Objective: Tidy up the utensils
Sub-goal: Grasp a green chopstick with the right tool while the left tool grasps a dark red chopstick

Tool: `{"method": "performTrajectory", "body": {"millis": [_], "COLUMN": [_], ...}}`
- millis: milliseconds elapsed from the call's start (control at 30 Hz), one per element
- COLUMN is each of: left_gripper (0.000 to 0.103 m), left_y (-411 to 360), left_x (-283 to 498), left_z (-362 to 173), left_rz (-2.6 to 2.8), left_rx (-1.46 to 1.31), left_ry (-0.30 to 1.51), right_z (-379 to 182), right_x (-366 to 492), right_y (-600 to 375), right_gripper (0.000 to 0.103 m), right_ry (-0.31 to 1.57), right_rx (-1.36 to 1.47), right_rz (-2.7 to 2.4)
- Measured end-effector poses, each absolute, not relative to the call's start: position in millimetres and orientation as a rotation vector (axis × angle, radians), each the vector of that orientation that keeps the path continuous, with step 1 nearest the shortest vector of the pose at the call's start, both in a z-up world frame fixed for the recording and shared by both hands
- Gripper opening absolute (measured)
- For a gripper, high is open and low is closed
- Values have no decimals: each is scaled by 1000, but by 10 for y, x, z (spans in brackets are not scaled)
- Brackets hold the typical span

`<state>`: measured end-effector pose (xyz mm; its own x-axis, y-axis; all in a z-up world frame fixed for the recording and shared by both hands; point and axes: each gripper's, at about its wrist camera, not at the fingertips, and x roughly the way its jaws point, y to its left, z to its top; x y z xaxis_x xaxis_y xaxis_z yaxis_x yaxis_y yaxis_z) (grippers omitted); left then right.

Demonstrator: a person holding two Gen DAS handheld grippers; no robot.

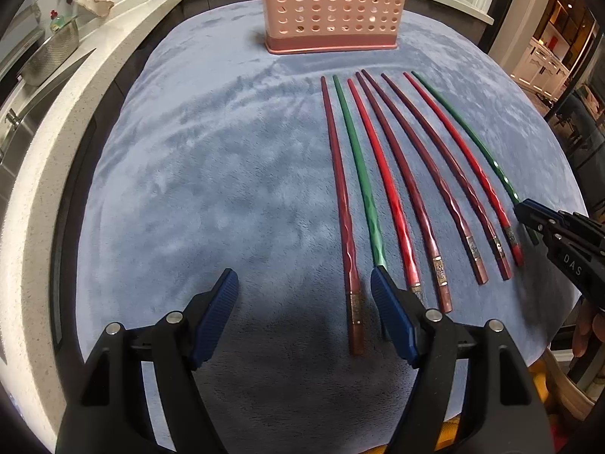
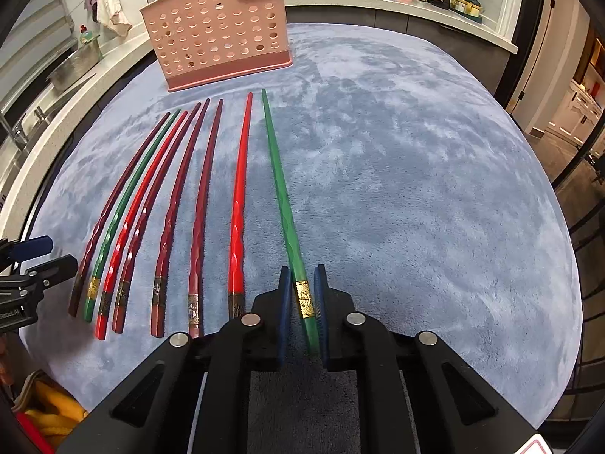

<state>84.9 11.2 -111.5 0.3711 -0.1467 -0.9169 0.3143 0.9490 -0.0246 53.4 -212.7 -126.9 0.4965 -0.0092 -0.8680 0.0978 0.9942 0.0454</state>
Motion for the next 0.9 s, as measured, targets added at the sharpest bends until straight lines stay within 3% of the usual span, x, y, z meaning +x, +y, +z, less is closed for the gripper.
{"method": "performTrajectory", "body": {"millis": [667,900], "left_gripper": [57,43], "left_y": [74,36], "left_x": [870,858], "left_z": [-1245,-1246], "left_rz": [-329,-344], "left_rx": [165,187], "left_ry": [1208,1205], "right_z": [-1187,-1188], "right_x": [551,546], "right_y": [-2083,-2084], "right_gripper": [9,9], "right_ry": [1040,1040], "right_rx": [92,94], "right_rz": [-49,-50]}}
